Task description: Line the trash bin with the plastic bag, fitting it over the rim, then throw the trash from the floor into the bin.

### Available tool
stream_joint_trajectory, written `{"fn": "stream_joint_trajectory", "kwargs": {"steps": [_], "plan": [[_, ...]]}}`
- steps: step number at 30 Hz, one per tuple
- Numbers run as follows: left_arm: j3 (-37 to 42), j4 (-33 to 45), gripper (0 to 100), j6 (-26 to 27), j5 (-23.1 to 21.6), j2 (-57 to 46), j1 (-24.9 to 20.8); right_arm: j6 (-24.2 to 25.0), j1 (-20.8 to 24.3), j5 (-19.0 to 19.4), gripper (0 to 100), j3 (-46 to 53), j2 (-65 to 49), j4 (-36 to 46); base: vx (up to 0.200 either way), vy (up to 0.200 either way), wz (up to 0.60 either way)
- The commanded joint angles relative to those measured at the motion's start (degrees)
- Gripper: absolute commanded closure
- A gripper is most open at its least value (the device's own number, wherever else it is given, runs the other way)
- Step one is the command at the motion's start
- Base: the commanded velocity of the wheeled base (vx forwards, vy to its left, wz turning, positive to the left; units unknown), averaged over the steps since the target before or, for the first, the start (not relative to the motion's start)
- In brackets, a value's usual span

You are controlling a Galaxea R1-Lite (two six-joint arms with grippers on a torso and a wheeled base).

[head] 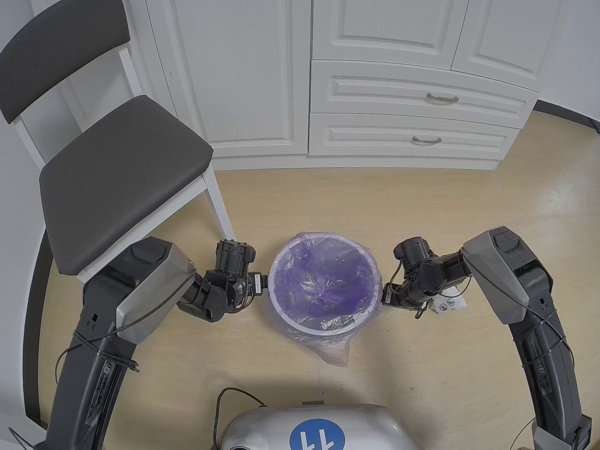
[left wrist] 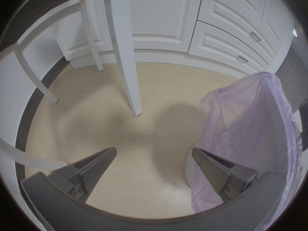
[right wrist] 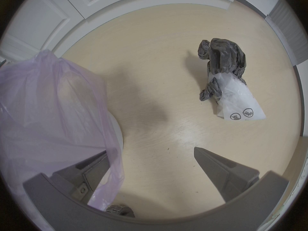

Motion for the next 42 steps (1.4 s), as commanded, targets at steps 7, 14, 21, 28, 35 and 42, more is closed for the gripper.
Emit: {"fn": "stream_joint_trajectory", "kwargs": {"steps": [7, 14, 21, 28, 35, 42], "plan": [[0.53, -0.75, 0, 0.01, 0.07, 0.91, 0.02, 0.71, 0.39, -0.08, 0, -3.21, 2.45, 1.80, 0.000, 0.000, 0.00], [-0.78, -0.84, 0, 0.36, 0.07, 2.93, 0.02, 0.80, 0.30, -0.08, 0, -3.12, 2.36, 1.80, 0.000, 0.000, 0.00], [-2.54, 2.41, 0, 0.97, -0.37, 3.28, 0.02, 0.71, 0.39, -0.08, 0, -3.12, 2.36, 1.80, 0.000, 0.000, 0.00], [-8.61, 15.77, 0, -0.52, -0.10, 3.63, 0.11, 0.98, 0.47, -0.08, 0, -3.21, 2.45, 1.71, 0.000, 0.000, 0.00], [-9.49, 17.53, 0, -1.22, -0.01, 3.81, 0.02, 0.98, 0.47, -0.08, 0, -3.21, 2.45, 1.71, 0.000, 0.000, 0.00], [-9.57, 17.62, 0, -1.22, -0.01, 3.81, 0.11, 0.98, 0.56, -0.70, 0, -2.95, 2.36, 1.36, 0.000, 0.000, 0.00]]}}
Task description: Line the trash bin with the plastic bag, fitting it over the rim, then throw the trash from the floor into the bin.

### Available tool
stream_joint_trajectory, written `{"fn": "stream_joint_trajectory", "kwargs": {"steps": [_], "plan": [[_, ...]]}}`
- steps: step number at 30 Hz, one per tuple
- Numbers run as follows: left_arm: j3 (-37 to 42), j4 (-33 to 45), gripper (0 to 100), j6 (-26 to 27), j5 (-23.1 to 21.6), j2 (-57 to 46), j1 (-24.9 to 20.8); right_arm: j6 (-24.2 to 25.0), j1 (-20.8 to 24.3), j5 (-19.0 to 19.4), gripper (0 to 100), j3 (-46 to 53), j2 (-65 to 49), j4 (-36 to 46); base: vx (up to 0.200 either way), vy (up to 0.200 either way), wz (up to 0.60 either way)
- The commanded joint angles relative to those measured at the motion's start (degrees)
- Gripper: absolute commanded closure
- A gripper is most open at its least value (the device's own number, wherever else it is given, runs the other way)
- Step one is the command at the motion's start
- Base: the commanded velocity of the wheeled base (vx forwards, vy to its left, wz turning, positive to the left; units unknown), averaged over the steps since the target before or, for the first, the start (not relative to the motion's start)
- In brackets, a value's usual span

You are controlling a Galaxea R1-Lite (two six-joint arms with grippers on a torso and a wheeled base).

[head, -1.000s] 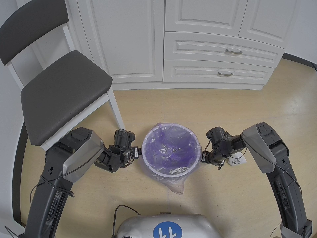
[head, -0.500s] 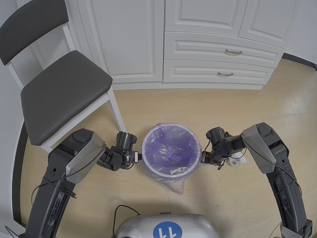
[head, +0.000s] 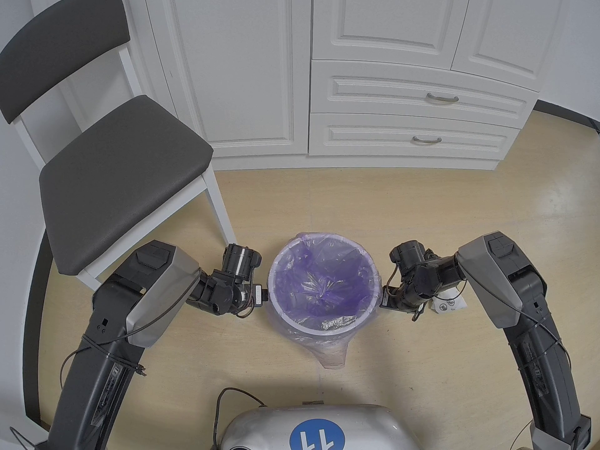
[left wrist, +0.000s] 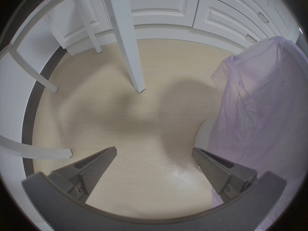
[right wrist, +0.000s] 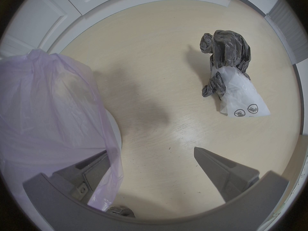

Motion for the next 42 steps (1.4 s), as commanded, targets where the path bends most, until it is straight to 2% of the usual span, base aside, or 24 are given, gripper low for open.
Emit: {"fn": "stream_joint_trajectory", "kwargs": {"steps": [1, 3, 5, 7, 8, 9, 15, 18, 20, 22, 31, 33, 37, 42], "plan": [[-0.06, -0.12, 0, -0.03, 0.12, 0.09, 0.01, -0.01, 0.10, -0.41, 0, 0.18, -0.15, -0.14, 0.000, 0.000, 0.00], [0.55, -0.04, 0, -0.03, 1.62, -0.26, 0.18, 0.17, 0.27, -2.61, 0, 1.06, -0.77, -0.32, 0.000, 0.000, 0.00], [4.42, -0.04, 0, 1.11, 3.46, -2.37, 0.97, 0.52, 0.10, -3.58, 0, 3.96, -4.55, -0.58, 0.000, 0.000, 0.00], [8.72, -0.74, 0, 2.52, 1.88, -5.71, 1.59, 0.43, 0.01, -0.77, 0, 8.01, -8.24, -0.76, 0.000, 0.000, 0.00], [8.90, -0.83, 0, 2.61, 1.62, -5.89, 1.59, 0.43, -0.08, -0.59, 0, 8.18, -8.42, -0.76, 0.000, 0.000, 0.00], [10.48, -1.53, 0, 3.14, -1.81, -8.00, 1.77, 0.25, -0.16, 1.87, 0, 10.47, -10.61, -2.52, 0.000, 0.000, 0.00], [14.79, -0.83, 0, 3.57, -3.66, -13.80, 3.17, -2.30, -1.75, 3.54, 0, 19.08, -15.45, -10.08, 0.000, 0.000, 0.00], [19.97, -0.74, 0, 5.77, -6.03, -20.30, 4.75, -10.65, -3.77, 7.94, 0, 29.01, -20.46, -17.81, 0.000, 0.000, 0.00], [21.21, -0.74, 0, 6.47, -6.82, -21.62, 5.02, -11.96, -4.03, 8.38, 0, 30.86, -21.34, -19.13, 0.000, 0.000, 0.00], [24.81, -0.83, 0, 8.06, -9.37, -25.31, 5.37, -15.92, -4.65, 8.73, 0, 35.08, -23.80, -21.59, 0.000, 0.000, 0.00], [32.02, -1.18, 0, 9.55, -10.60, -32.96, 5.37, -24.44, -6.14, 8.81, 0, 46.06, -34.08, -22.38, 0.000, 0.000, 0.00], [32.81, -1.18, 0, 10.34, -10.78, -34.28, 5.37, -24.88, -6.58, 8.99, 0, 47.38, -35.75, -22.82, 0.000, 0.000, 0.00], [37.90, -1.00, 0, 12.45, -12.36, -42.36, 5.19, -29.10, -9.39, 15.05, 0, 54.15, -42.78, -29.94, 0.000, 0.000, 0.00], [41.16, -1.18, 0, 12.54, -13.15, -47.90, 3.44, -30.95, -10.10, 15.32, 0, 57.84, -49.02, -32.58, 0.000, 0.000, 0.00]]}}
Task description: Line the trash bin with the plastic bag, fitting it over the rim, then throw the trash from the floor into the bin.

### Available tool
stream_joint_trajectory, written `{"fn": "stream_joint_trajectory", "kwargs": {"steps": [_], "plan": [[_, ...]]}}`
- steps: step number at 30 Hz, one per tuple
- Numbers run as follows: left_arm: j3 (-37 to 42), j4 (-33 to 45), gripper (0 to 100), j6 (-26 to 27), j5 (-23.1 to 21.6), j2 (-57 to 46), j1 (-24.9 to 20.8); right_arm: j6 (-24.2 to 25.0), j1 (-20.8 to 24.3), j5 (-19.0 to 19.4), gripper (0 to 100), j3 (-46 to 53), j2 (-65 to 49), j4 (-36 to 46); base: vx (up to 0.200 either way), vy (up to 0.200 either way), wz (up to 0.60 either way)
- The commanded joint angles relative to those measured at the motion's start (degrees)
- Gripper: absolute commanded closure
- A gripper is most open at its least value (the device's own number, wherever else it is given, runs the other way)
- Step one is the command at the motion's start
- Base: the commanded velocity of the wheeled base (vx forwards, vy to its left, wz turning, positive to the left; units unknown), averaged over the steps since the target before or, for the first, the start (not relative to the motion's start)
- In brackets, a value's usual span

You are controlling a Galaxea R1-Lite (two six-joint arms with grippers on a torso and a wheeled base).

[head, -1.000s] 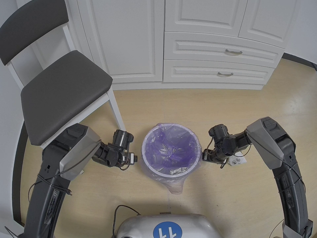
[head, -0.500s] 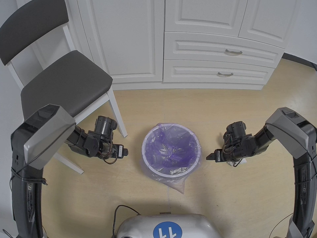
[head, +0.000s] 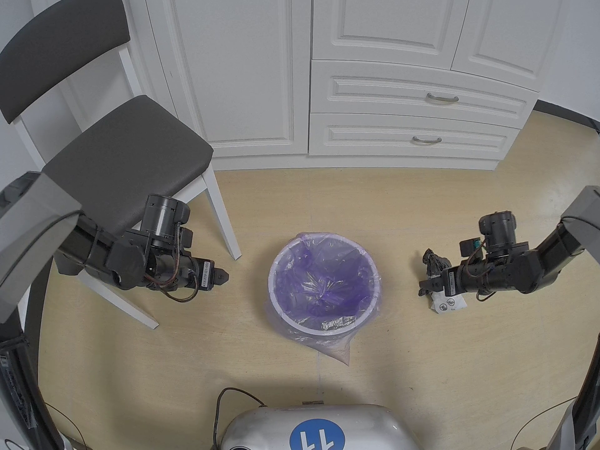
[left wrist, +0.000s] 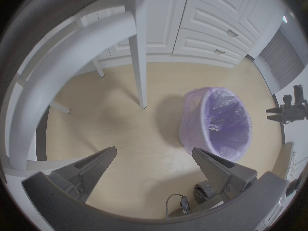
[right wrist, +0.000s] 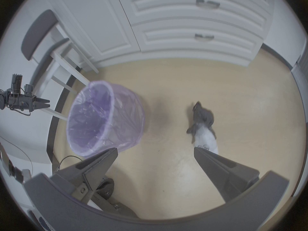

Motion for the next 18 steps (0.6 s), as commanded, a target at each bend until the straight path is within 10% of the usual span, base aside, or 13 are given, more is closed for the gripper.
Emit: {"fn": "stream_joint_trajectory", "kwargs": {"steps": [1, 18], "plan": [[5.07, -0.06, 0, 0.36, -0.95, -10.25, -2.04, -1.69, -1.66, 1.29, 0, 5.34, -11.15, -1.63, 0.000, 0.000, 0.00], [19.92, -0.50, 0, -0.26, -1.12, -27.21, -3.44, -2.04, -4.30, 1.55, 0, 13.60, -20.64, -1.81, 0.000, 0.000, 0.00]]}}
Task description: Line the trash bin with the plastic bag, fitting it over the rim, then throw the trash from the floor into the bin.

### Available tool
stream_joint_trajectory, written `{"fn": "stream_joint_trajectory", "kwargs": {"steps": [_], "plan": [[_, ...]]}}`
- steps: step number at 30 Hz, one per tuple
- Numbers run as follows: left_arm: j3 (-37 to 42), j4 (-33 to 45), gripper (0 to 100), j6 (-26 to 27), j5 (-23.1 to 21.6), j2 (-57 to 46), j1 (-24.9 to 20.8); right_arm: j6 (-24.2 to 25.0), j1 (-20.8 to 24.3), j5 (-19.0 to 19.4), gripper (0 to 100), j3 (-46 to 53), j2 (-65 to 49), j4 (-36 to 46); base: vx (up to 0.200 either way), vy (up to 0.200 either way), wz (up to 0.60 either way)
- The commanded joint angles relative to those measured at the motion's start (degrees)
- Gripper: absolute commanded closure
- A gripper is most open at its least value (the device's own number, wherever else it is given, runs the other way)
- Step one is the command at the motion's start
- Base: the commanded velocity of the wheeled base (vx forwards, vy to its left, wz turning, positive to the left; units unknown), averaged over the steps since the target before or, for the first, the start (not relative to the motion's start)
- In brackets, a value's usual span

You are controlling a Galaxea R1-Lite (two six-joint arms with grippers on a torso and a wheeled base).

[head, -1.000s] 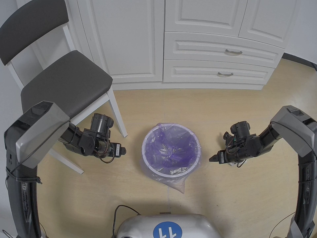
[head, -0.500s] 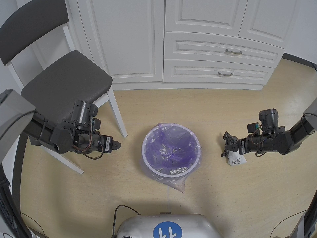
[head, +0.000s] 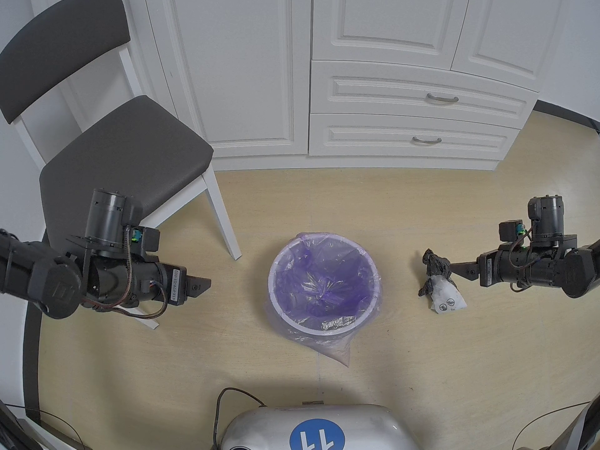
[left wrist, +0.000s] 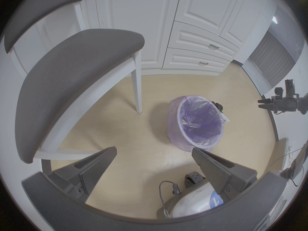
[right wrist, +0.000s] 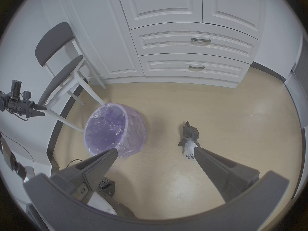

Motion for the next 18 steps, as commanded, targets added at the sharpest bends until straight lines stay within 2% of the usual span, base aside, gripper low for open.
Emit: {"fn": "stream_joint_trajectory", "kwargs": {"steps": [1, 7, 18], "plan": [[3.92, -0.12, 0, -0.12, 0.11, -6.50, -1.34, 0.44, -2.24, 0.35, 0, 2.02, -2.04, 0.39, 0.000, 0.000, 0.00], [5.50, -0.03, 0, -0.30, 0.11, -10.71, -1.78, 1.23, -3.65, 0.17, 0, 5.53, -5.38, 0.65, 0.000, 0.000, 0.00], [9.28, -0.03, 0, -0.39, 0.81, -20.12, -5.38, 7.03, -4.70, -0.53, 0, 17.05, -17.25, 0.21, 0.000, 0.000, 0.00]]}}
